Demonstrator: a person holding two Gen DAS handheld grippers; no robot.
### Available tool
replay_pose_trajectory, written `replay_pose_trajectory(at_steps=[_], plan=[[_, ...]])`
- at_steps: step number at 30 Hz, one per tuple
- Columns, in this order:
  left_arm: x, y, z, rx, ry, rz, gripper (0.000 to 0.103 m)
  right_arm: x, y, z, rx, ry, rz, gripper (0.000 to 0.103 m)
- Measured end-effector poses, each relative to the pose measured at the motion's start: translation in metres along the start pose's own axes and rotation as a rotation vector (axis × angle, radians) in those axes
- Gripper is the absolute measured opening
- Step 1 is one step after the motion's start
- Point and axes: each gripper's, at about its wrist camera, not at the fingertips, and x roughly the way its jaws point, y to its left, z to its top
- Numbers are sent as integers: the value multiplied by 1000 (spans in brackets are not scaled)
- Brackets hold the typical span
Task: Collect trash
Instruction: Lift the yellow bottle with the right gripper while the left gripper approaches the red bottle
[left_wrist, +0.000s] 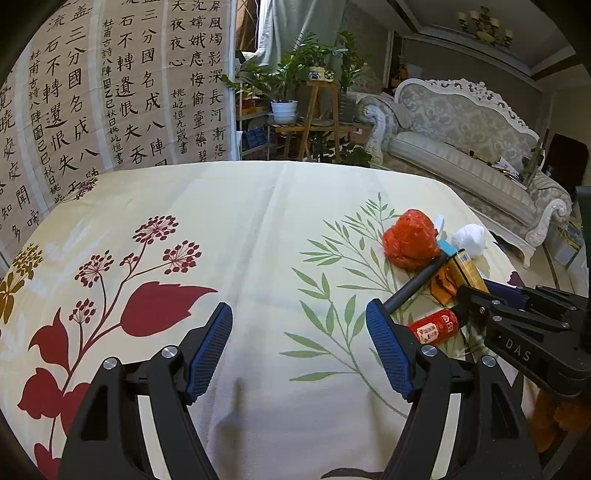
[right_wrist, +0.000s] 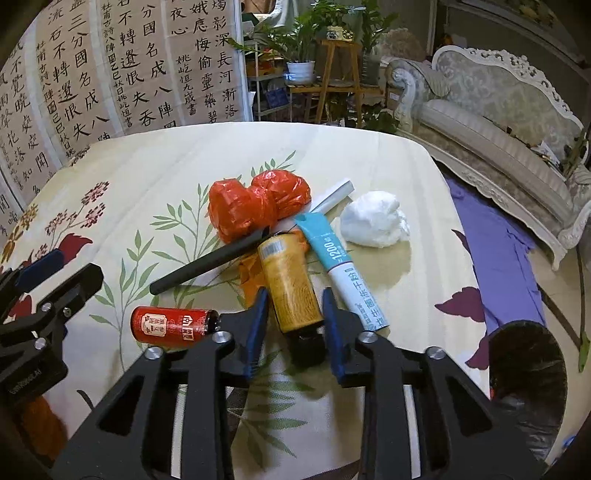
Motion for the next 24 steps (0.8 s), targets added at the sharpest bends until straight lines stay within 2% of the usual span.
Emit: replay_pose_trajectory(at_steps=[11,17,24], plan=[[-1,-18,-1,41,1,-31,73,-36,-18,-19,62,-41,-19,24],[-1,-36,-3,98,6,-58,73,-49,-38,-42,115,-13,-45,24],[8,-54,0,147,38,-85,73,-43,-46,-56,139,21,-47,24]])
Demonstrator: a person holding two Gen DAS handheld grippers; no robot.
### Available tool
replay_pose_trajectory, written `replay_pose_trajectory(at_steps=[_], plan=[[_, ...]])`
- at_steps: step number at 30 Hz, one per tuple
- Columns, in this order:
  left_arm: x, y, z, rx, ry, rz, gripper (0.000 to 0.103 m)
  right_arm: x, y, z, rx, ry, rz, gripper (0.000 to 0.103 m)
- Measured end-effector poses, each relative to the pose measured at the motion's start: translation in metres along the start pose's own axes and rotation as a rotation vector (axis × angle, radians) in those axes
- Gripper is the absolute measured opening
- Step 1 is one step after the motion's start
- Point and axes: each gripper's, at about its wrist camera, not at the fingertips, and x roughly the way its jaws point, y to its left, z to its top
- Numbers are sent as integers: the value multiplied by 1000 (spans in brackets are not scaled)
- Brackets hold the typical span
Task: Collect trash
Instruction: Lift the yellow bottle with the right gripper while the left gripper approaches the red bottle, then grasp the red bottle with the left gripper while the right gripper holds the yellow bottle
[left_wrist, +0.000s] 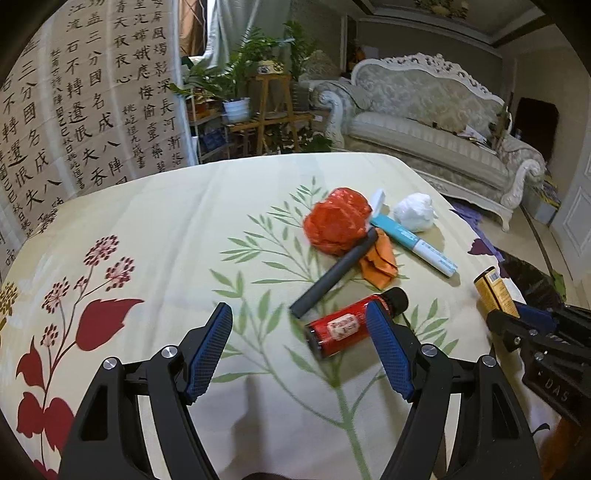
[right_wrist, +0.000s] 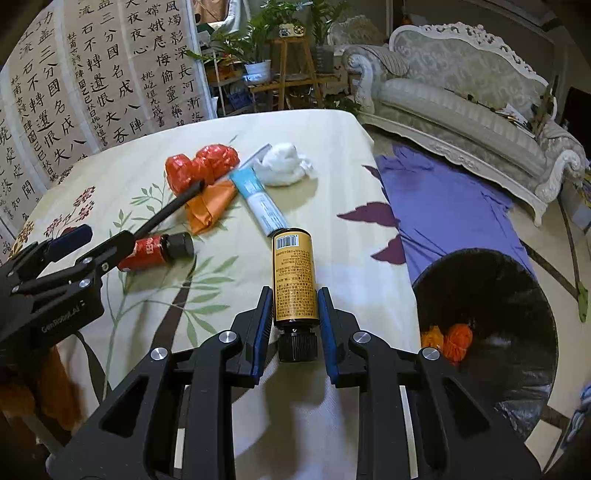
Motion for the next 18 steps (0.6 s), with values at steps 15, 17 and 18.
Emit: replay_pose_trajectory(at_steps=[15,17,18], plan=[[12,-22,-1,100,53,-63,65,11,-1,6,-4,-7,14,24],[12,-23,-2,104,62,-70,61,12,-1,6,-3,-8,15,24],[12,-23,-3,106,65,-74,58,12,-1,5,-2,-9,16,24]])
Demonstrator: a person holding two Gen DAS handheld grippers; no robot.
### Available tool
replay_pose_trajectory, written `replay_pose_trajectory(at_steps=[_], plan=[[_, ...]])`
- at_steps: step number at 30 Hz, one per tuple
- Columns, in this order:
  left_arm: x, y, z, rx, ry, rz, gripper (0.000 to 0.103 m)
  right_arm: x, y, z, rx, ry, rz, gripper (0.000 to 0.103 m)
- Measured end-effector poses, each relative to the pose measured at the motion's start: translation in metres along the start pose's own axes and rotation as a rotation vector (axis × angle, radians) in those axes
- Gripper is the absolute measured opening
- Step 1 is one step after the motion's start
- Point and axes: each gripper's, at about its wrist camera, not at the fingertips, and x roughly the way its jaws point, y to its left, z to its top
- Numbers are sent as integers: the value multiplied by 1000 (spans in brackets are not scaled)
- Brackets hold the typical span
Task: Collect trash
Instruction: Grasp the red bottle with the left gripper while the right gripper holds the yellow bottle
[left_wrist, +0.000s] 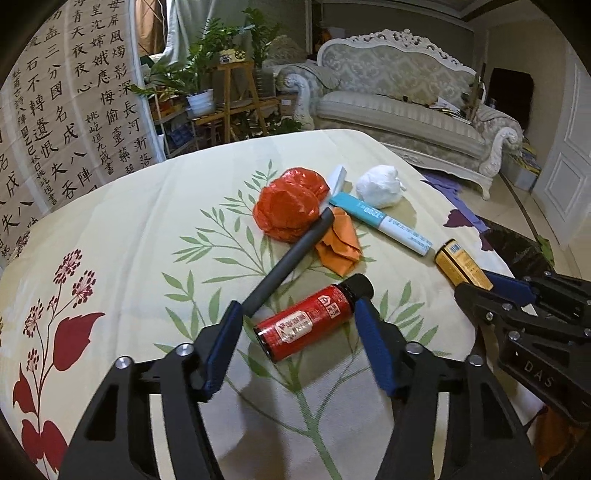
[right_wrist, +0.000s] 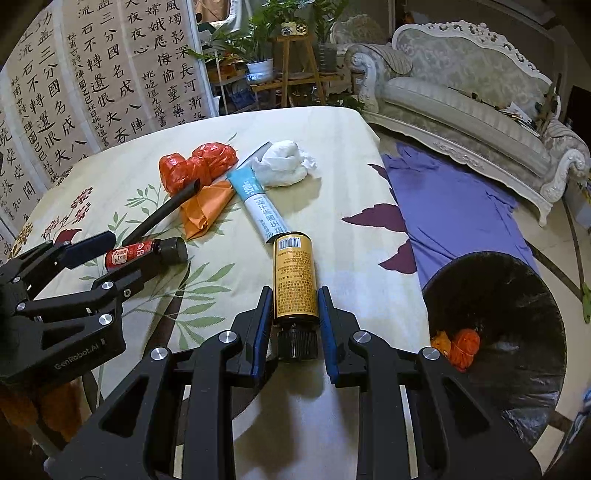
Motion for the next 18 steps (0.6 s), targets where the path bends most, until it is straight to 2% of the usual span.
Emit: replay_pose_trajectory(at_steps=[10,18], plan=[[-8,-12,-9,8,6,8,56,0,0,1,3,-2,7,24],[-14,-6,-14,-77,1,63,56,-3,-1,1,9,-7,15,24]])
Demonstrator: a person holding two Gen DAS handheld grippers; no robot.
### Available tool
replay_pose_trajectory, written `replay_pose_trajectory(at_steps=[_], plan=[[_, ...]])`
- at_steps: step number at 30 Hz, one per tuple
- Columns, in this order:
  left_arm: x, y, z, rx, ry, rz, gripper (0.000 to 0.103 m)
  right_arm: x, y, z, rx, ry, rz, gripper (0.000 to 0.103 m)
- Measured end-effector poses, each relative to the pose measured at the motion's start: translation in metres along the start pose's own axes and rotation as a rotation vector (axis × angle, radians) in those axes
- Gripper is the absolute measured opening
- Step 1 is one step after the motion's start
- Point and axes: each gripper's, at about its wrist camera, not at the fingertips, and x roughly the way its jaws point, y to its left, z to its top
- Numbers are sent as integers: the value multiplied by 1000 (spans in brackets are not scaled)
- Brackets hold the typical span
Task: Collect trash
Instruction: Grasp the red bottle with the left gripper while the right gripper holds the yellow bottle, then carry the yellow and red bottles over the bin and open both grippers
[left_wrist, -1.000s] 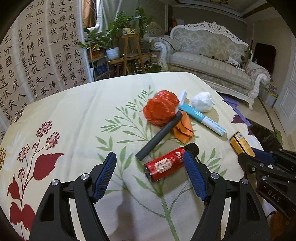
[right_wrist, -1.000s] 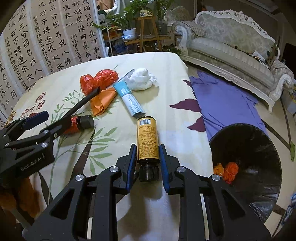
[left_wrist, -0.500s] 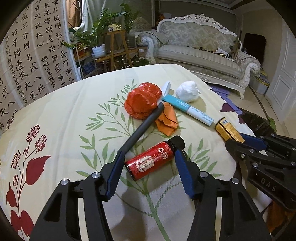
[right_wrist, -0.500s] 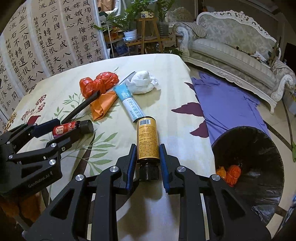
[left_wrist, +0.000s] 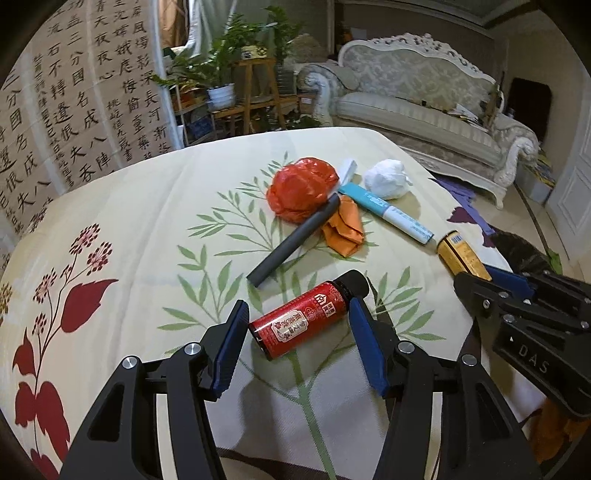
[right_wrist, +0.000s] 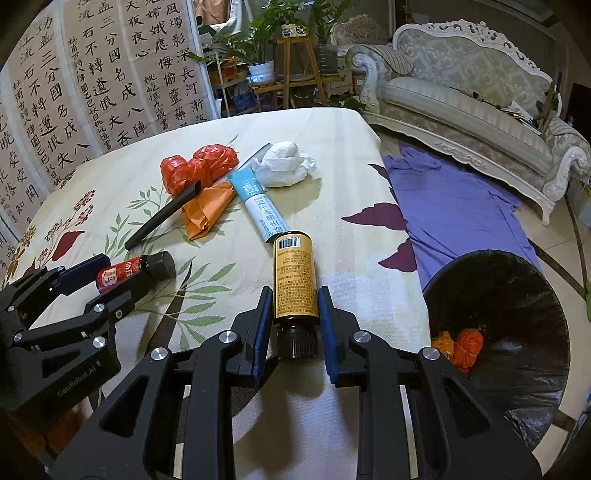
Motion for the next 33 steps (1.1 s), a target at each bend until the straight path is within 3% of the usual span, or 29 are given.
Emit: replay_pose_trajectory(at_steps=[18,33], plan=[[-23,-13,-4,-19,-50,-8,56,-34,-18,-13,46,-64,-24,23],[-41,-96,5,87,-129,-155,56,-79,-94,-45,184,-120,-201,23]])
